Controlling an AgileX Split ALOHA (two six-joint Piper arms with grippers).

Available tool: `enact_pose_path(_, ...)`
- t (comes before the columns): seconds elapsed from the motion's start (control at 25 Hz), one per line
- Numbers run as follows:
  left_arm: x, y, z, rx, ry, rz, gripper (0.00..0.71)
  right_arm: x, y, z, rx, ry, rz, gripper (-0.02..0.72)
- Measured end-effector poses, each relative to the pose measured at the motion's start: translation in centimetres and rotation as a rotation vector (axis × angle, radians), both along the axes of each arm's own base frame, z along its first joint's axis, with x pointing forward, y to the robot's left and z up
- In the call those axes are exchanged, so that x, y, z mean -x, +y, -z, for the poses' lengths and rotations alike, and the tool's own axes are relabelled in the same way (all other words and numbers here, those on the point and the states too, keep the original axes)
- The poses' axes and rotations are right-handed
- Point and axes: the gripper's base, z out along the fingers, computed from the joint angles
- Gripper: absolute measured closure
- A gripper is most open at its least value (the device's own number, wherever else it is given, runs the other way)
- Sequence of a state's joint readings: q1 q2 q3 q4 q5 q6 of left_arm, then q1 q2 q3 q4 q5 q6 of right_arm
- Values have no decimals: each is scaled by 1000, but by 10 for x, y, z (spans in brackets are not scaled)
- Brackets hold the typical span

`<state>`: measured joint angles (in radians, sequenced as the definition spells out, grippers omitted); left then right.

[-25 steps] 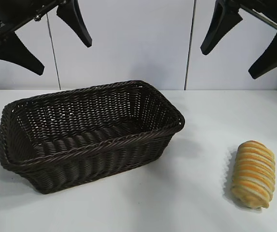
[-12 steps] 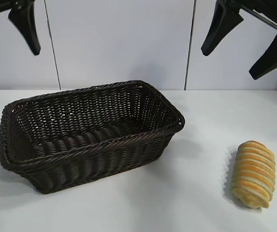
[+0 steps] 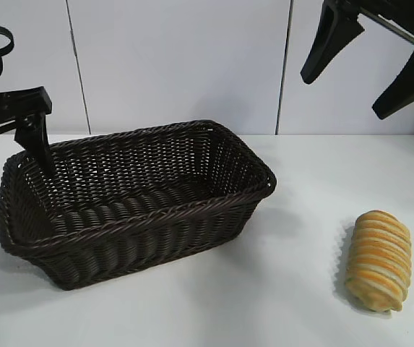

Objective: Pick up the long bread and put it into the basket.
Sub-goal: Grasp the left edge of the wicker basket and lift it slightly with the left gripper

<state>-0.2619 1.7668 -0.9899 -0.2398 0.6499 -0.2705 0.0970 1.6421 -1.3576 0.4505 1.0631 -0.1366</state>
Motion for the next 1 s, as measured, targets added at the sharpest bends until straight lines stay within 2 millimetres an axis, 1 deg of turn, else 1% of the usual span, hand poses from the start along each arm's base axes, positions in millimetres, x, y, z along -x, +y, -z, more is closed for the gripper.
enact_pose_path(0.08,-2,0,7,-4,11,2,15,0,0,0,0,0,0,8)
enact_pose_path(0.16,-3,-1,9,-5,8,1,18,0,0,0,0,3,-1,8)
enact_pose_path(0.2,-3,-1,9,-4,6,1,53,0,0,0,0,3,-1,8)
enact_pose_path(0.28,-3,-1,9,-2,4,-1,197,0,0,0,0,3,-1,8)
enact_pose_path(0.4,-4,-1,9,-1,0,-3,524,0,0,0,-2,3,-1,8)
enact_pose_path(0.44,-4,-1,9,7,-7,-14,579,0,0,0,-2,5,-2,8)
enact_pose_path(0.48,-6,-1,8,16,-17,-32,604,1,0,0,-2,7,-3,8)
enact_pose_path(0.68,-6,-2,8,17,-19,-28,610,1,0,0,-3,9,-3,8)
enact_pose_path(0.8,-10,-3,1,19,-15,-3,610,1,0,0,-3,9,-3,8)
enact_pose_path(1.0,-24,-6,-28,39,-4,123,611,1,0,0,-3,9,-3,8)
